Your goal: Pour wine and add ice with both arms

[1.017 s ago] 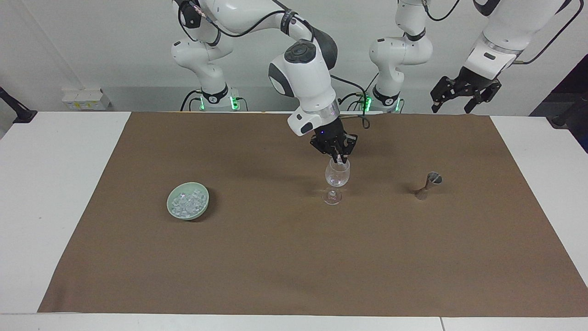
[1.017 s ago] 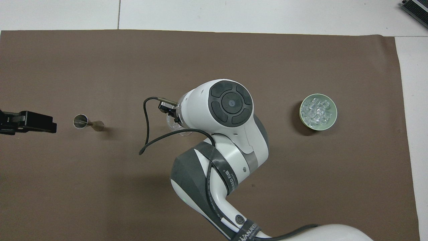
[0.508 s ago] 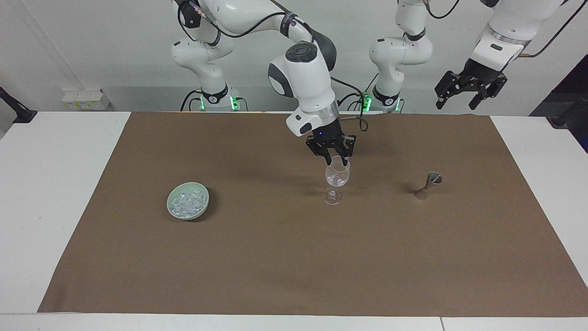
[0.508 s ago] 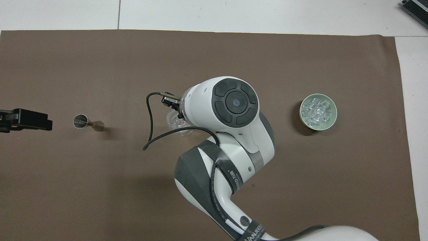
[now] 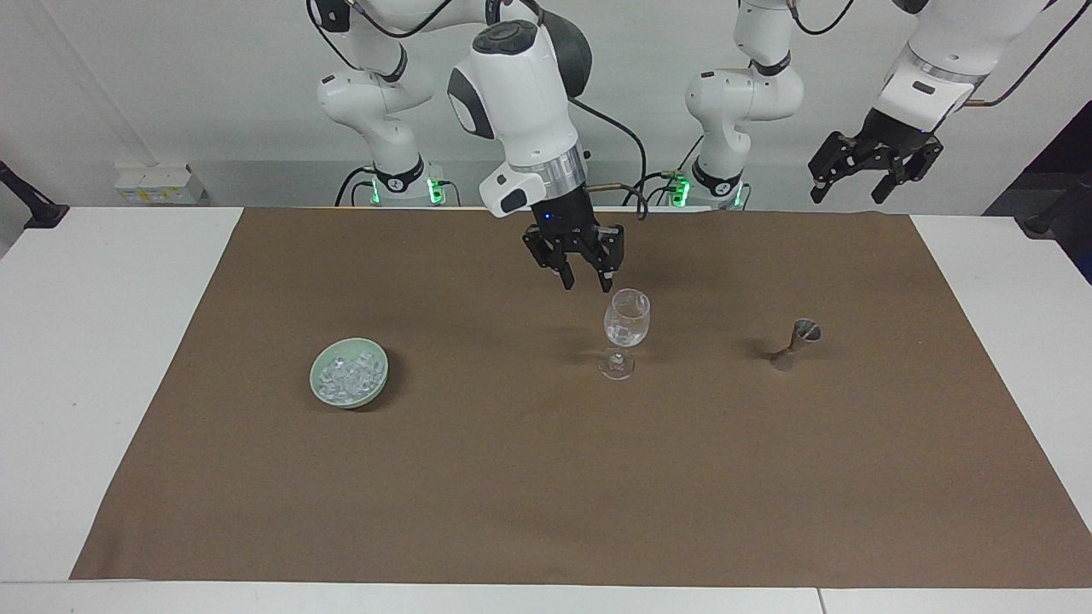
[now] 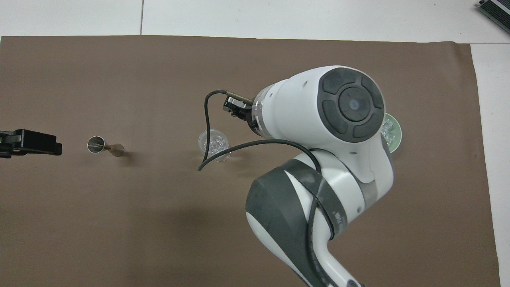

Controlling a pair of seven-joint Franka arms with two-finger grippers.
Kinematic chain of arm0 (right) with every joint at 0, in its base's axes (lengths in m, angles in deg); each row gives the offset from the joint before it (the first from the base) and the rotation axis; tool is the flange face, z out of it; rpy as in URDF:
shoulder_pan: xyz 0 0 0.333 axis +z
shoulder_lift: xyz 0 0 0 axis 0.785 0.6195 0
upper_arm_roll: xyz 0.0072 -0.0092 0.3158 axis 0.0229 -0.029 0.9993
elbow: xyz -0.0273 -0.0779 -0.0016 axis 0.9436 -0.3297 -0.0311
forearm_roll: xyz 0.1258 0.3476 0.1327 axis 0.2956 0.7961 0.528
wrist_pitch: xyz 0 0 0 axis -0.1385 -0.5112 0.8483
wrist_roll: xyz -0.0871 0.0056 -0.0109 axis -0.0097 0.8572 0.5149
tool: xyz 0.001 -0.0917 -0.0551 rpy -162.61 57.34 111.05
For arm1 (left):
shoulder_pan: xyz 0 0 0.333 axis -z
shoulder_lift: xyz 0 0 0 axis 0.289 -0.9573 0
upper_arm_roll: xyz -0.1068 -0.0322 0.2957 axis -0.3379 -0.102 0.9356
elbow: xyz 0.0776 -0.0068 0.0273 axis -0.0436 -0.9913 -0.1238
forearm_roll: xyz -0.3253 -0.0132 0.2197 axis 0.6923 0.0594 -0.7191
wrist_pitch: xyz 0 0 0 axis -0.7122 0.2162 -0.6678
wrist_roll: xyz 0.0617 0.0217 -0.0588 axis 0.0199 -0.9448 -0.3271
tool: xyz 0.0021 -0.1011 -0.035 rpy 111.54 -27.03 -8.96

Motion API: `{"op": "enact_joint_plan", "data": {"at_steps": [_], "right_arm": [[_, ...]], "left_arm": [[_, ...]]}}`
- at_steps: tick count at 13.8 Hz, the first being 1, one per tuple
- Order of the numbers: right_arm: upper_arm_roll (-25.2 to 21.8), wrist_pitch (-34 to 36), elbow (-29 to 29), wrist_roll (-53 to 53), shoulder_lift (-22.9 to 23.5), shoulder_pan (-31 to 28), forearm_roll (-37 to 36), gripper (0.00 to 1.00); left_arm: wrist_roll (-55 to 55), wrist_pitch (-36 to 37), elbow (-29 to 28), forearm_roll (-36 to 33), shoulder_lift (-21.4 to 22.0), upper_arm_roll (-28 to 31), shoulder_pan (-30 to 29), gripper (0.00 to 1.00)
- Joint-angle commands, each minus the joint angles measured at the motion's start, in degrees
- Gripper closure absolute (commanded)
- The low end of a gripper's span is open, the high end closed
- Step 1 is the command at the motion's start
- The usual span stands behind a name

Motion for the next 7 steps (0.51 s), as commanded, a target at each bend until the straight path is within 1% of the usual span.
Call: {"op": "enact_joint_plan", "data": {"at_steps": [1, 2, 3, 4, 5, 6, 7], "right_arm": [[0.5, 6.7, 1.3, 3.8, -3.9, -2.6, -1.8, 0.35], [0.6, 9.3, 1.3, 5.7, -5.0, -3.3, -3.2, 0.35], [0.6, 11.6, 1.4, 7.1, -6.2, -4.6, -3.9, 0.3], [0.5, 13.7, 1.4, 8.7, -7.9, -6.5, -4.1, 0.18], [0.6, 14.8, 1.3, 11.3, -9.1, -8.8, -4.3, 0.08], [0.6, 15.3, 1.5, 14.4, -10.5, -10.5, -4.3, 0.02], [0.6, 16.5, 1.6, 16.3, -11.1, -11.4, -4.3, 0.0]], "left_arm": [[-0.7, 0.6, 0.2, -0.7, 0.5, 0.4, 0.3, 0.0], [-0.7, 0.6, 0.2, -0.7, 0.5, 0.4, 0.3, 0.0], [-0.7, 0.6, 0.2, -0.7, 0.5, 0.4, 0.3, 0.0], [-0.7, 0.6, 0.2, -0.7, 0.5, 0.4, 0.3, 0.0], [-0.7, 0.6, 0.2, -0.7, 0.5, 0.4, 0.3, 0.0], [-0.7, 0.6, 0.2, -0.7, 0.5, 0.4, 0.3, 0.0], [-0.7, 0.6, 0.2, -0.7, 0.5, 0.4, 0.3, 0.0]]}}
